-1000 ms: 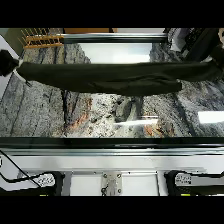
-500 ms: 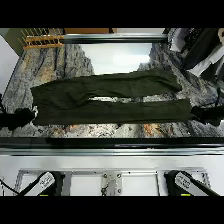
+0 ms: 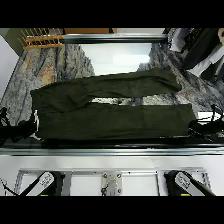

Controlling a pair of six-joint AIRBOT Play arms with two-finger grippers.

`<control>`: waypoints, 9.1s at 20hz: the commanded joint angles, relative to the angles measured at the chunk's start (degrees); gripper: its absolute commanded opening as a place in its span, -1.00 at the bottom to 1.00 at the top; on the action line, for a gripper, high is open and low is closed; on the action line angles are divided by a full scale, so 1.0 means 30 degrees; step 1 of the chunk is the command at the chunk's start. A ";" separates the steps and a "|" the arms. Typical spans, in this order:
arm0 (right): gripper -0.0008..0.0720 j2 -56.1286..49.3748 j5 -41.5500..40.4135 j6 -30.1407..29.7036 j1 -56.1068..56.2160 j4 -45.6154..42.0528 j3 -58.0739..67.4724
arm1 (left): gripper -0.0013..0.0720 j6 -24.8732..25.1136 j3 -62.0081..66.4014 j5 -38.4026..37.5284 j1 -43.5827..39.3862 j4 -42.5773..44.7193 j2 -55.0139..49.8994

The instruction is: Fold the clothes and pants, and hang the long-sleeved shirts on hangers.

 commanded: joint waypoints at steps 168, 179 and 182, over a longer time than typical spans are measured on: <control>1.00 -1.0003 -1.0127 0.3395 0.5982 1.0775 0.5880 | 0.95 -0.9457 1.1832 0.3883 -0.6863 -0.1610 -1.2101; -0.92 -0.8918 -1.1154 0.3111 0.6681 0.9610 0.6033 | -0.91 -0.8721 1.1774 0.3286 -0.6033 -0.1508 -1.0717; -0.92 -0.6951 -0.8918 0.3126 0.6849 0.6477 0.5581 | -0.91 -0.7985 1.1118 0.1960 -0.5056 0.0226 -0.8881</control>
